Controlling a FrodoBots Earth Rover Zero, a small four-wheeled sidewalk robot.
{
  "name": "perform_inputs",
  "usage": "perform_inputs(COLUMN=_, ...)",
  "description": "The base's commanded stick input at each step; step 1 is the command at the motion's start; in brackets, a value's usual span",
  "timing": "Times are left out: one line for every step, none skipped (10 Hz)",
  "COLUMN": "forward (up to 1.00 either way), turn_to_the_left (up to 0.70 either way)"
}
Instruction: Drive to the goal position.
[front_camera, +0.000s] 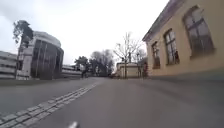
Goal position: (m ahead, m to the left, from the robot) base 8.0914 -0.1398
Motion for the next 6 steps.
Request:
perform_inputs(forward=0.70, turn_to_the_left=0.00)
perform_inputs(forward=0.70, turn_to_the_left=0.00)
perform_inputs(forward=0.70, turn_to_the_left=0.00)
perform_inputs(forward=0.70, turn_to_the_left=0.00)
perform_inputs(forward=0.70, turn_to_the_left=0.00)
perform_inputs(forward=0.70, turn_to_the_left=0.00)
